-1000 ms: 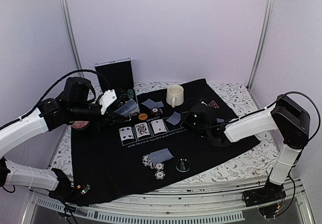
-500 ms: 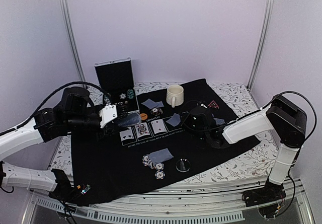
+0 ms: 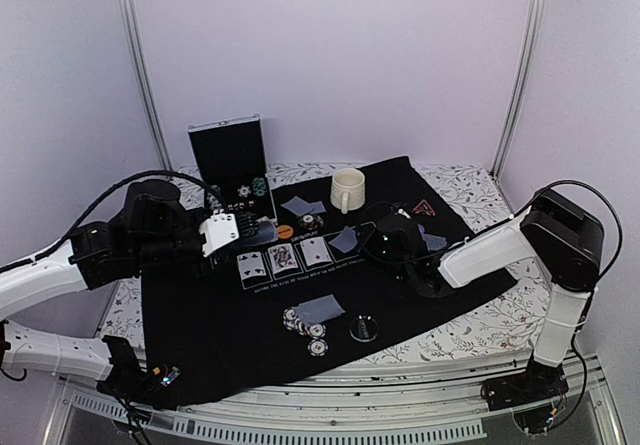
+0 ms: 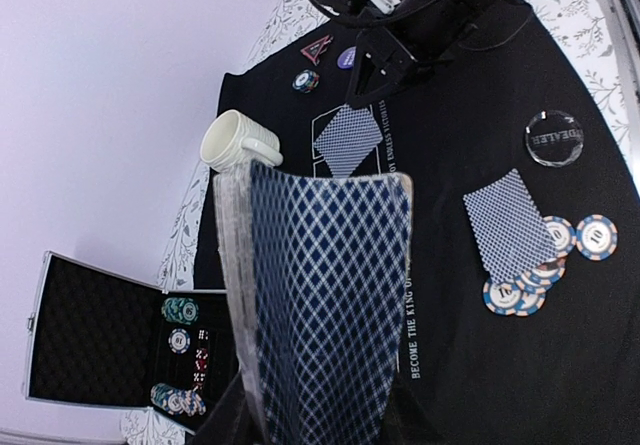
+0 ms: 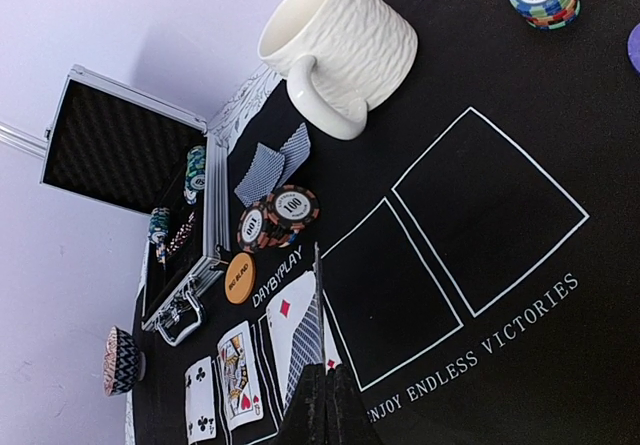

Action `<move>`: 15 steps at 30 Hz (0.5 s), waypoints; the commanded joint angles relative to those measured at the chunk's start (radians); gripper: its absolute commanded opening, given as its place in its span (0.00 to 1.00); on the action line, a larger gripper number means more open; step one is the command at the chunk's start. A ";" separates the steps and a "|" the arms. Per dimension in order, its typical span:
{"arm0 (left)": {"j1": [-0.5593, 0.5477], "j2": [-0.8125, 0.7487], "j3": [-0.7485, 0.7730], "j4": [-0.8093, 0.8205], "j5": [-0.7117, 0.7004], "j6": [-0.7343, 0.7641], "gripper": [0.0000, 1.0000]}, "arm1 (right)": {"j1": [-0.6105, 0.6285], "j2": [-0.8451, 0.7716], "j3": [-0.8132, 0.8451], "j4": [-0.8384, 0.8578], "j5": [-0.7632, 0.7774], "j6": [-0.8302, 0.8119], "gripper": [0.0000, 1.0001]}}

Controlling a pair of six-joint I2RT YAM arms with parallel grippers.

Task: Distribute texas hold em gaming equipment
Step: Place the poker card on the poker table mat.

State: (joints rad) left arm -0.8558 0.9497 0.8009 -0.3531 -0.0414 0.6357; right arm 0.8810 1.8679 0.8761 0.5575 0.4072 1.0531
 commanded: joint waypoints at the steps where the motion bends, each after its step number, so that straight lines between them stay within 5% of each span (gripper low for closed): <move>1: -0.013 0.001 -0.014 0.052 -0.034 -0.002 0.28 | -0.024 0.051 0.009 0.028 -0.032 0.063 0.01; 15: -0.011 -0.002 -0.010 0.066 -0.061 -0.014 0.30 | -0.049 0.185 0.142 -0.041 -0.007 0.128 0.05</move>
State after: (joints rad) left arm -0.8558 0.9497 0.8009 -0.3260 -0.0956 0.6338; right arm 0.8371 2.0228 1.0073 0.5476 0.3733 1.1412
